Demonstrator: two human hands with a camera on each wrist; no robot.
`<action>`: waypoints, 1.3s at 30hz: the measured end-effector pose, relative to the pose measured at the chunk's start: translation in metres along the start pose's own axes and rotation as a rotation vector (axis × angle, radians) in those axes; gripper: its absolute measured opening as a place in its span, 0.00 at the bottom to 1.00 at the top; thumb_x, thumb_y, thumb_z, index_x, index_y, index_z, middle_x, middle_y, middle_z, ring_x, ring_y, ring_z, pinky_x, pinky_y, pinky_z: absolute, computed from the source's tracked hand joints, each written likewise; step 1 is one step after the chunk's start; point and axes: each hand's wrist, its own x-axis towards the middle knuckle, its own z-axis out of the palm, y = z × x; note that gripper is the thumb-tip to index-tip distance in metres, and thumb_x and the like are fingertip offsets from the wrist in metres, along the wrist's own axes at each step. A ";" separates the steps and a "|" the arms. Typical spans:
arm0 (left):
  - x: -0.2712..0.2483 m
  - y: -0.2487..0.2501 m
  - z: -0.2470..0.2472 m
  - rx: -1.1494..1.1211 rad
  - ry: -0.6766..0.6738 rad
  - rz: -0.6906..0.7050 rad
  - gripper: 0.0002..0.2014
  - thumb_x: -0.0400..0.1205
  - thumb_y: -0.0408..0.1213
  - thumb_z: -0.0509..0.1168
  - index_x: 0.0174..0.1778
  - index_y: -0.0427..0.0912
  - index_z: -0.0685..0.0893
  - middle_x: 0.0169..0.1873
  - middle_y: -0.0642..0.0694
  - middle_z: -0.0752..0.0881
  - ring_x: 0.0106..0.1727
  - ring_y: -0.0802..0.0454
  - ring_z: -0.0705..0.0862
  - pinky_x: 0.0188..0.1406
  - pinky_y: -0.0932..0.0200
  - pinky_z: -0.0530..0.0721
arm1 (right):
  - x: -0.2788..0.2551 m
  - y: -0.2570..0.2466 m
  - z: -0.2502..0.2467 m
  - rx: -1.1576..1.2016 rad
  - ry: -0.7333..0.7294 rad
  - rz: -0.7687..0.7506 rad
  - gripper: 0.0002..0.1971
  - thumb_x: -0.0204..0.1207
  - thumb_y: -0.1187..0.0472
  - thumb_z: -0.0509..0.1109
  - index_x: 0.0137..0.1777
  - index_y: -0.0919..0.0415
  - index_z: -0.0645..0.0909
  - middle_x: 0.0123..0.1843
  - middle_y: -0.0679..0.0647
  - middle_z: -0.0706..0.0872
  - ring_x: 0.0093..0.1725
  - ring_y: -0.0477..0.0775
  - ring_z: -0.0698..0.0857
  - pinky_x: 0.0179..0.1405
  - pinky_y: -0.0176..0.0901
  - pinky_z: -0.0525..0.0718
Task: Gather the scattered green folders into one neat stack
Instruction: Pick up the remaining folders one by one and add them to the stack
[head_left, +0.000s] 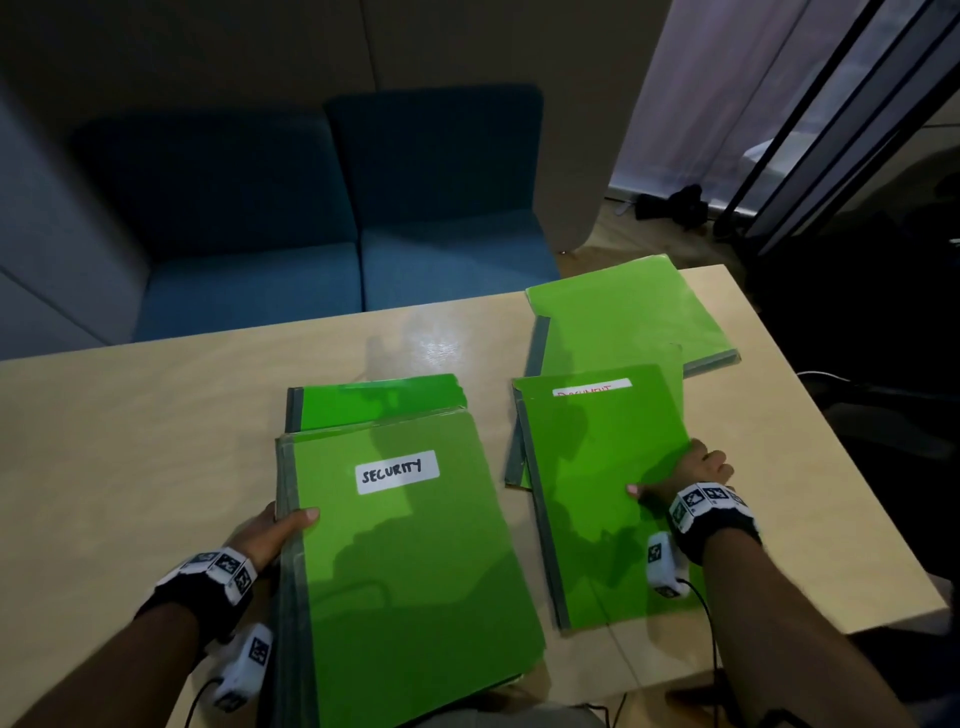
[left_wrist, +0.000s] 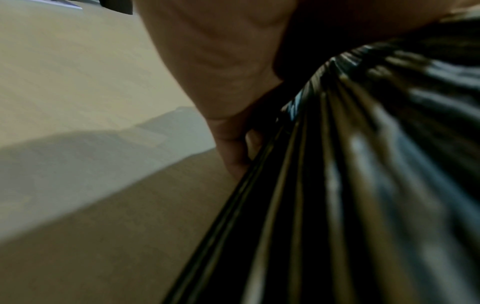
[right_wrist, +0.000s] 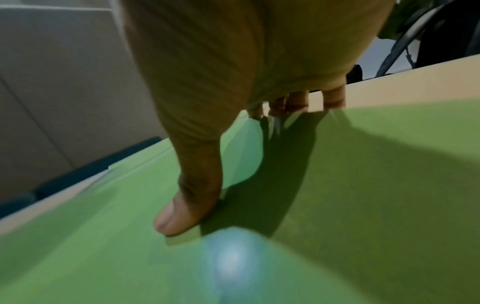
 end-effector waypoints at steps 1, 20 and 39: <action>-0.006 0.006 0.001 -0.004 -0.003 0.010 0.53 0.54 0.76 0.73 0.74 0.56 0.72 0.66 0.44 0.84 0.61 0.39 0.85 0.68 0.35 0.78 | -0.002 -0.002 -0.004 0.038 0.033 -0.009 0.59 0.54 0.41 0.86 0.77 0.63 0.56 0.73 0.66 0.64 0.75 0.68 0.64 0.72 0.63 0.70; -0.096 0.089 0.026 0.003 0.003 0.034 0.38 0.79 0.53 0.68 0.81 0.39 0.64 0.74 0.37 0.75 0.68 0.40 0.77 0.60 0.57 0.71 | -0.049 -0.119 -0.014 0.864 -0.199 -0.338 0.25 0.77 0.53 0.73 0.72 0.60 0.73 0.59 0.67 0.84 0.50 0.59 0.81 0.50 0.51 0.81; -0.099 0.089 0.015 0.181 -0.044 0.136 0.85 0.31 0.91 0.43 0.81 0.35 0.56 0.76 0.35 0.71 0.67 0.46 0.75 0.56 0.65 0.72 | -0.115 -0.249 0.034 -0.122 -0.269 -0.739 0.38 0.68 0.31 0.70 0.74 0.48 0.67 0.74 0.60 0.65 0.67 0.73 0.76 0.67 0.65 0.79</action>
